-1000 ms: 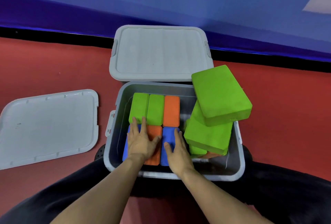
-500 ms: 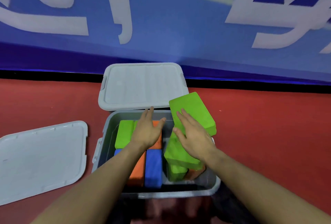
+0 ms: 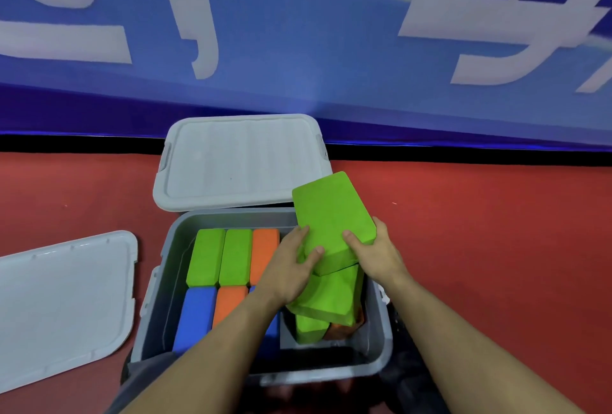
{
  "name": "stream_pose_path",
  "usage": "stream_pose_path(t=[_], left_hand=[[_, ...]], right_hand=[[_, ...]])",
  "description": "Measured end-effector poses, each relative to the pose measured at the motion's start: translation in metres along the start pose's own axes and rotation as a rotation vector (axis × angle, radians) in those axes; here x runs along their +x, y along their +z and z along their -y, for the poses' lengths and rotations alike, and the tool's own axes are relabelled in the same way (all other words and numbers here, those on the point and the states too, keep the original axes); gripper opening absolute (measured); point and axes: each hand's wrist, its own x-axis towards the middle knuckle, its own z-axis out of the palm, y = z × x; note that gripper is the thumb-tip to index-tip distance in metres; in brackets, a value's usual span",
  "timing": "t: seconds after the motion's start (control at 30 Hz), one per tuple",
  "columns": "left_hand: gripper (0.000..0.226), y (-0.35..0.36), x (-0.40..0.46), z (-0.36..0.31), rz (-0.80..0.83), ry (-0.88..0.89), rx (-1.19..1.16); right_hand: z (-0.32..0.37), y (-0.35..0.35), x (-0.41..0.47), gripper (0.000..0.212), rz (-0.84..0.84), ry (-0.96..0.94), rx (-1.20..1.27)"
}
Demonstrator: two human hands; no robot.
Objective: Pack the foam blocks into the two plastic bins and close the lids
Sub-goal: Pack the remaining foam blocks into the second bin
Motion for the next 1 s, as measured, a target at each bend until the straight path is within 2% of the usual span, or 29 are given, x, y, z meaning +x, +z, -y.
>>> stream_pose_path(t=[0.13, 0.23, 0.3, 0.43, 0.67, 0.8, 0.87, 0.93, 1.0], left_hand=[[0.079, 0.008, 0.005, 0.005, 0.025, 0.012, 0.073], [0.099, 0.003, 0.003, 0.004, -0.046, 0.042, 0.19], [0.105, -0.002, -0.002, 0.0, -0.173, 0.05, 0.263], [0.097, -0.018, -0.009, -0.003, -0.412, 0.067, 0.376], [0.087, -0.043, -0.017, 0.0, -0.431, 0.074, 0.378], [0.096, -0.06, -0.017, -0.003, -0.489, 0.041, 0.33], [0.088, -0.07, -0.018, -0.004, -0.509, 0.017, 0.291], [0.079, -0.077, -0.02, -0.004, -0.526, -0.016, 0.242], [0.077, -0.082, -0.022, -0.003, -0.545, -0.056, 0.212]], right_hand=[[0.018, 0.007, -0.012, 0.078, -0.044, -0.066, 0.081], [0.032, 0.019, -0.021, 0.079, -0.096, -0.183, 0.121], [0.041, 0.028, -0.028, 0.08, -0.095, -0.24, 0.177], [0.056, 0.049, -0.039, 0.076, -0.041, -0.34, 0.283], [0.061, 0.064, -0.041, 0.05, 0.088, -0.43, 0.374], [0.064, 0.06, -0.046, 0.036, 0.299, -0.388, 0.603], [0.066, 0.063, -0.047, 0.039, 0.384, -0.373, 0.655], [0.064, 0.066, -0.045, 0.042, 0.381, -0.382, 0.577], [0.058, 0.068, -0.041, 0.047, 0.25, -0.371, 0.4]])
